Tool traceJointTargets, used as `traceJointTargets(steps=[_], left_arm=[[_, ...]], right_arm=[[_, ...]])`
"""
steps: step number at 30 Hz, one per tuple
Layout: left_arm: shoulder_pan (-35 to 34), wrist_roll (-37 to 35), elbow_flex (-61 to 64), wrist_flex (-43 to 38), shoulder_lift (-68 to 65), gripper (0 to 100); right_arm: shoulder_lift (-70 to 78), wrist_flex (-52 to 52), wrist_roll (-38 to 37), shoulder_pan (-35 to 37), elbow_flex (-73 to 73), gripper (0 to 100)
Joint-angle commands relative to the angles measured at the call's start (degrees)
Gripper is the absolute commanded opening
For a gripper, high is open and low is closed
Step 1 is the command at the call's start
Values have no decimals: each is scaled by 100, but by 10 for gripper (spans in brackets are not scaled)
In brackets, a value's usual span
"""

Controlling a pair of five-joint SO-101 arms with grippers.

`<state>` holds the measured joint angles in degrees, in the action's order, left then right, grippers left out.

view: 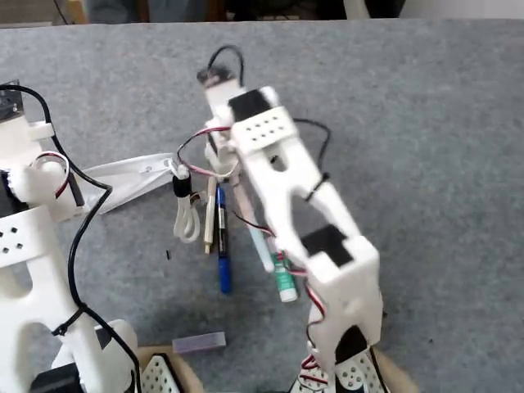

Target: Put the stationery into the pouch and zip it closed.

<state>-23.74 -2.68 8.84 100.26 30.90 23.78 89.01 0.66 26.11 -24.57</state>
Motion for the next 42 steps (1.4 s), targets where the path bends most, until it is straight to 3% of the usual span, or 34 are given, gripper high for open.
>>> traceJointTargets(steps=[1, 6, 13, 18, 30, 35, 42], left_arm=[[40, 9, 13, 79, 18, 29], [145, -9, 22, 79, 123, 29], [1297, -88, 523, 79, 1143, 29], [1341, -70, 585, 79, 1354, 29], [1376, -62, 655, 70, 1354, 29], [1376, 158, 892, 62, 1354, 29], [1393, 158, 840, 53, 1354, 29]], right_arm=[[-1112, 18, -18, -264, -92, 11], [-2343, 105, -18, -448, -127, 11], [-3890, 35, -53, -422, -136, 11], [-4558, -185, -62, -404, -119, 12], [-4866, -1881, 149, 1292, -84, 12], [-4866, -2435, 677, 1486, -84, 12], [-4866, -2497, 721, 1626, 277, 12]])
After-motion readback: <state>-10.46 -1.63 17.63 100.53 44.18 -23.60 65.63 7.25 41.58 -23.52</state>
